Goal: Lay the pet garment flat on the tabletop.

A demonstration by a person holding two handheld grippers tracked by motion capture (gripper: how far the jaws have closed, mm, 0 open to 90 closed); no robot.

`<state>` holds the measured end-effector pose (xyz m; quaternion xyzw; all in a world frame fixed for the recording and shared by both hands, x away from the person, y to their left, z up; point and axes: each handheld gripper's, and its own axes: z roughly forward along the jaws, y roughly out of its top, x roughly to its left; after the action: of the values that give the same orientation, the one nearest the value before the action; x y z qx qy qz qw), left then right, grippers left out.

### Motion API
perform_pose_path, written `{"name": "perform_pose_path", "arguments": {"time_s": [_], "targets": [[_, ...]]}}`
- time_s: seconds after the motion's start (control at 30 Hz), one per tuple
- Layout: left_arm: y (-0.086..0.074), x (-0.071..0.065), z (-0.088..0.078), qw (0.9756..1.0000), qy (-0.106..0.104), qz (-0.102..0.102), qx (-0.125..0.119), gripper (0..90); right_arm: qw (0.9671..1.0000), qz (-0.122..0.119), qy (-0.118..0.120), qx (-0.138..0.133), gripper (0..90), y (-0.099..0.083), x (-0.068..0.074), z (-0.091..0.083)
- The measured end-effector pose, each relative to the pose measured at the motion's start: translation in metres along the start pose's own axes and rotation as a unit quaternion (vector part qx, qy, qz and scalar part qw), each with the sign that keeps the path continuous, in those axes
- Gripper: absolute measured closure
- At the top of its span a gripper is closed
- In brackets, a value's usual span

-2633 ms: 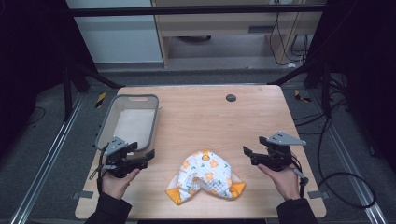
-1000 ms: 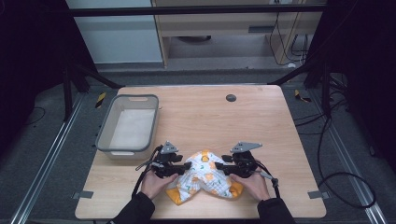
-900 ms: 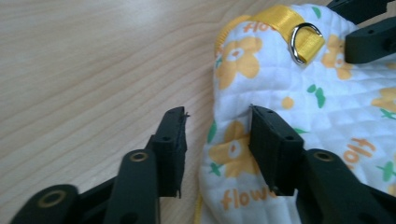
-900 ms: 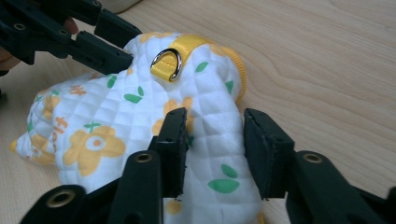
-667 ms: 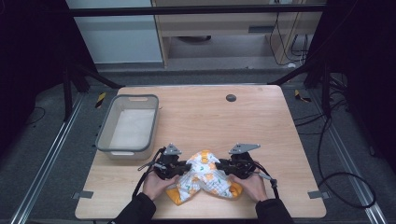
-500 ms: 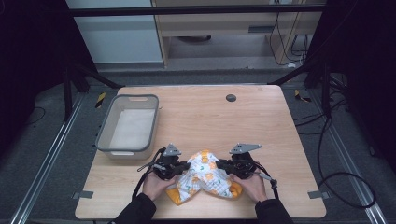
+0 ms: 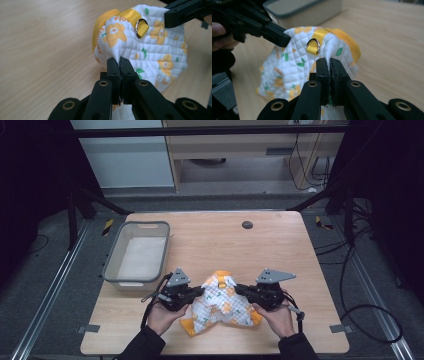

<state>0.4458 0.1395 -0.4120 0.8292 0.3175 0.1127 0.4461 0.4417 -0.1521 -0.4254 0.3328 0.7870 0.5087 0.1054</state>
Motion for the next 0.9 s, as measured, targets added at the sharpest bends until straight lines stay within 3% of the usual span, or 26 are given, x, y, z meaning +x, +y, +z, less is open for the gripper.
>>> {"name": "perform_pose_path", "arguments": {"time_s": [0.13,0.23,0.33,0.4,0.43,0.5,0.57,0.6,0.8,0.9], "targets": [[0.02,0.0,-0.012,0.9995,0.002,0.008,-0.031,87.9,0.999,-0.011,-0.004,-0.042,86.2,0.019,0.005,-0.014],[0.038,0.006,-0.014,0.9988,0.011,0.005,-0.047,87.9,0.9973,-0.012,-0.02,-0.07,86.2,0.035,0.002,-0.016],[0.055,0.018,-0.008,0.9971,0.041,-0.005,-0.064,87.6,0.9944,-0.008,-0.041,-0.097,85.8,0.047,-0.008,-0.01],[0.063,0.029,0.003,0.9946,0.068,-0.026,-0.073,85.9,0.9913,-0.005,-0.072,-0.11,84.9,0.054,-0.019,0.001],[0.066,0.036,0.01,0.9924,0.086,-0.039,-0.079,80.6,0.9896,0.0,-0.093,-0.11,83.2,0.057,-0.025,0.008],[0.067,0.049,0.024,0.9881,0.108,-0.075,-0.08,60.5,0.9858,0.004,-0.137,-0.097,77.2,0.058,-0.04,0.026],[0.063,0.06,0.031,0.9858,0.121,-0.094,-0.069,52.5,0.9821,0.007,-0.176,-0.066,70.7,0.055,-0.053,0.041],[0.061,0.062,0.032,0.9855,0.123,-0.097,-0.065,48.2,0.9811,0.007,-0.185,-0.057,69.0,0.053,-0.056,0.044],[0.035,0.059,0.011,0.9876,0.123,-0.074,-0.064,40.3,0.9826,-0.014,-0.179,-0.05,59.3,0.042,-0.056,0.027],[0.028,0.056,0.003,0.9886,0.127,-0.058,-0.057,35.6,0.9844,-0.027,-0.168,-0.043,52.3,0.035,-0.051,0.006]]}}
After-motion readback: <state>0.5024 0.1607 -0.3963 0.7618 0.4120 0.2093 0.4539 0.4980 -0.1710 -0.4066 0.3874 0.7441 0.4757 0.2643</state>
